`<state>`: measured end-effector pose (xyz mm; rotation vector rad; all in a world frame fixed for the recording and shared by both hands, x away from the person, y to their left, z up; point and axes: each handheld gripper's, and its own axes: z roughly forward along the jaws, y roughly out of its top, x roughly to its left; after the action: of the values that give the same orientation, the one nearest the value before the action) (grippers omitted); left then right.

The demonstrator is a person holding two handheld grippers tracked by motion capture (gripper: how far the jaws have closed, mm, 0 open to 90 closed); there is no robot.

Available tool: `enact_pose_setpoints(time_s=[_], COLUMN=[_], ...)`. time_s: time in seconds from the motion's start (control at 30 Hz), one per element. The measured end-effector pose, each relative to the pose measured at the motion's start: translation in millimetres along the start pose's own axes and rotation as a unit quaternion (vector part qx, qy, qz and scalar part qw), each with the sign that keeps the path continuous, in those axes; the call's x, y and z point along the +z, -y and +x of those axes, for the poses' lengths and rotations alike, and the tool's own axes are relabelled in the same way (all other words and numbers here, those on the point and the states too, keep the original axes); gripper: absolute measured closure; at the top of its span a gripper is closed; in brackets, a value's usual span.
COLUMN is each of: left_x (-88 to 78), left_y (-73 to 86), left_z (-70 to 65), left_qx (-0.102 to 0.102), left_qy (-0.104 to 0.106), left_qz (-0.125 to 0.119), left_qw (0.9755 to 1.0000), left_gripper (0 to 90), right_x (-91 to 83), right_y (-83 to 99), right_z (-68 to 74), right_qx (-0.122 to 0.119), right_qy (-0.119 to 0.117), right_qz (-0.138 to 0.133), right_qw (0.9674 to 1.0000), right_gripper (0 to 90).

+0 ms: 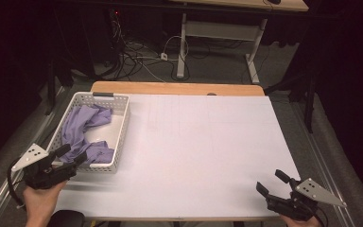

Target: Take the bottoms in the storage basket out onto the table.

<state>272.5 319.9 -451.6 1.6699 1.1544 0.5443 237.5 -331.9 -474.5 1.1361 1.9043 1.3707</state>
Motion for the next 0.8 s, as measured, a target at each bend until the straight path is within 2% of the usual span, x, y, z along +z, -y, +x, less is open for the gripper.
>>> enact_pose_setpoints(time_s=[0.2, 0.3, 0.8], left_x=[6.4, 8.6, 21.0], left_y=[-7.0, -9.9, -21.6], left_z=[-1.0, 1.1, 4.4], left_qx=[0.01, -0.007, 0.001], left_qy=[0.004, 0.016, 0.0], left_qz=[0.008, 0.004, 0.026], left_qw=[0.9999, 0.9998, 0.9997], left_gripper=[28.0, 28.1, 28.0], right_x=[0.4, 0.3, 0.2], right_y=[0.0, 0.0, 0.1], right_z=[-0.3, -0.3, -0.2], right_qx=[0.001, 0.001, 0.0], right_qy=[0.002, 0.002, 0.003], right_qz=[0.001, 0.0, 0.001], right_qw=[1.0, 1.0, 1.0], right_gripper=[16.5, 16.5, 16.6])
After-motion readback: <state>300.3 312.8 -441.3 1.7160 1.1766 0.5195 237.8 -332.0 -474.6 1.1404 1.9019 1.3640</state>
